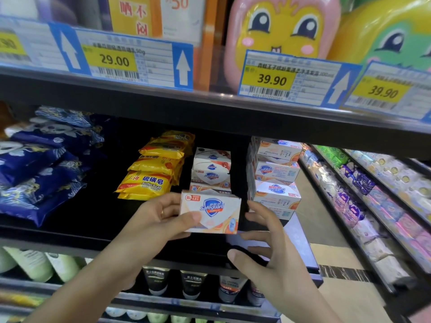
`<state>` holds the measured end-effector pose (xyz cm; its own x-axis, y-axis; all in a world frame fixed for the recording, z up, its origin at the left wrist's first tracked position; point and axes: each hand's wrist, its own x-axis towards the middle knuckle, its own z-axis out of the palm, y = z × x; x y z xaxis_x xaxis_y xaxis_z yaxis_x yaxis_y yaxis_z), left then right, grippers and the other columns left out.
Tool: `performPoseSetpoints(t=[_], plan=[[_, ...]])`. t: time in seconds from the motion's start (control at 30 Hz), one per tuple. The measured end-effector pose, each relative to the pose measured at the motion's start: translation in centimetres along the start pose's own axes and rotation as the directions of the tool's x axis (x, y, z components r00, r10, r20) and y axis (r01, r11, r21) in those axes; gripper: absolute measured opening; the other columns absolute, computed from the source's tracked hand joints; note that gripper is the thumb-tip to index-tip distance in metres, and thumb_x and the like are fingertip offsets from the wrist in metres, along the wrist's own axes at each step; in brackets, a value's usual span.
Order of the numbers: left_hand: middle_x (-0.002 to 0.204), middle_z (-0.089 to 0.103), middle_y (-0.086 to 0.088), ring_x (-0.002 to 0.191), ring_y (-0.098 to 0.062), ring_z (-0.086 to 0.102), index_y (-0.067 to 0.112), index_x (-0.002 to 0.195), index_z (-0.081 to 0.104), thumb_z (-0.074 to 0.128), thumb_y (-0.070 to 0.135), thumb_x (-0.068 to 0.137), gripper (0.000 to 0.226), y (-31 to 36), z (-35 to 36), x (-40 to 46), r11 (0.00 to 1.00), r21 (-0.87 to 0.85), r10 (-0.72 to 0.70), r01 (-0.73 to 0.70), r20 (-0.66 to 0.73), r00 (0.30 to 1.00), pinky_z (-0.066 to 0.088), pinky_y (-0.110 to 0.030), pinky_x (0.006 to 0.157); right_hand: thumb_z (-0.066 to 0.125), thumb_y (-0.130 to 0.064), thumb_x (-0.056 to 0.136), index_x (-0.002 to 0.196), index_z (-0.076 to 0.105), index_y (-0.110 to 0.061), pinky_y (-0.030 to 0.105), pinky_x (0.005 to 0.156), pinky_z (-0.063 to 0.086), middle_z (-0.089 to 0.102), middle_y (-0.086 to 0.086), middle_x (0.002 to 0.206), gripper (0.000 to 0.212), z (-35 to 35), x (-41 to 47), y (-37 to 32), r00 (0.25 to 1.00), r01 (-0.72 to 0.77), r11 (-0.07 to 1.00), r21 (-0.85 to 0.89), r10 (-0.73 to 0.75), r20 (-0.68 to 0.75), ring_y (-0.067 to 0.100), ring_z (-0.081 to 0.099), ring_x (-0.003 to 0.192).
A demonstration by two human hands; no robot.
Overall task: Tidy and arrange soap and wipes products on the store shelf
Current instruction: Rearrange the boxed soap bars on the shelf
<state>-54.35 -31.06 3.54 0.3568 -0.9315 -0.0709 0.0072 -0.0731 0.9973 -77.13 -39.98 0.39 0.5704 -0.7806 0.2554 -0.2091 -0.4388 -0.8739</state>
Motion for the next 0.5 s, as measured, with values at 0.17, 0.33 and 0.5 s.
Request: performPoseSetpoints(t=[0.17, 0.33, 0.5], plan=[[0.095, 0.082, 0.006, 0.089, -0.008, 0.078, 0.018, 0.111, 0.068, 0.078, 0.021, 0.091, 0.023, 1.9, 1.0, 4.1, 0.998, 0.047, 0.046, -0.04, -0.135, 0.99, 0.063, -0.021, 0.07, 0.079, -0.029, 0.084, 0.135, 0.043, -0.057, 0.012, 0.088, 0.046, 0.051, -0.027, 0.129, 0.068, 0.3, 0.5, 2.1, 0.993, 0.081, 0.971, -0.224, -0.097, -0.061, 0.009, 0.059, 0.112], [0.088, 0.08, 0.007, 0.074, -0.009, 0.078, 0.029, 0.094, 0.072, 0.086, 0.034, 0.086, 0.016, 3.6, 2.5, 8.7, 0.987, 0.163, 0.058, -0.015, -0.263, 0.963, 0.066, -0.03, 0.072, 0.065, -0.051, 0.08, 0.13, 0.046, -0.059, 0.011, 0.084, 0.046, 0.055, -0.023, 0.129, 0.054, 0.8, 0.6, 2.5, 0.992, 0.087, 0.947, -0.309, -0.11, -0.057, 0.01, 0.056, 0.114], [0.104, 0.079, -0.005, 0.093, -0.025, 0.077, 0.019, 0.106, 0.073, 0.076, 0.043, 0.092, 0.028, 4.1, 2.8, 12.0, 0.898, 0.441, 0.123, 0.014, -0.28, 0.952, 0.063, -0.044, 0.088, 0.067, -0.045, 0.082, 0.127, 0.054, -0.051, 0.013, 0.086, 0.046, 0.057, -0.021, 0.122, 0.048, 0.3, 0.4, 2.9, 0.993, 0.092, 0.957, -0.275, -0.107, -0.042, 0.01, 0.056, 0.115]])
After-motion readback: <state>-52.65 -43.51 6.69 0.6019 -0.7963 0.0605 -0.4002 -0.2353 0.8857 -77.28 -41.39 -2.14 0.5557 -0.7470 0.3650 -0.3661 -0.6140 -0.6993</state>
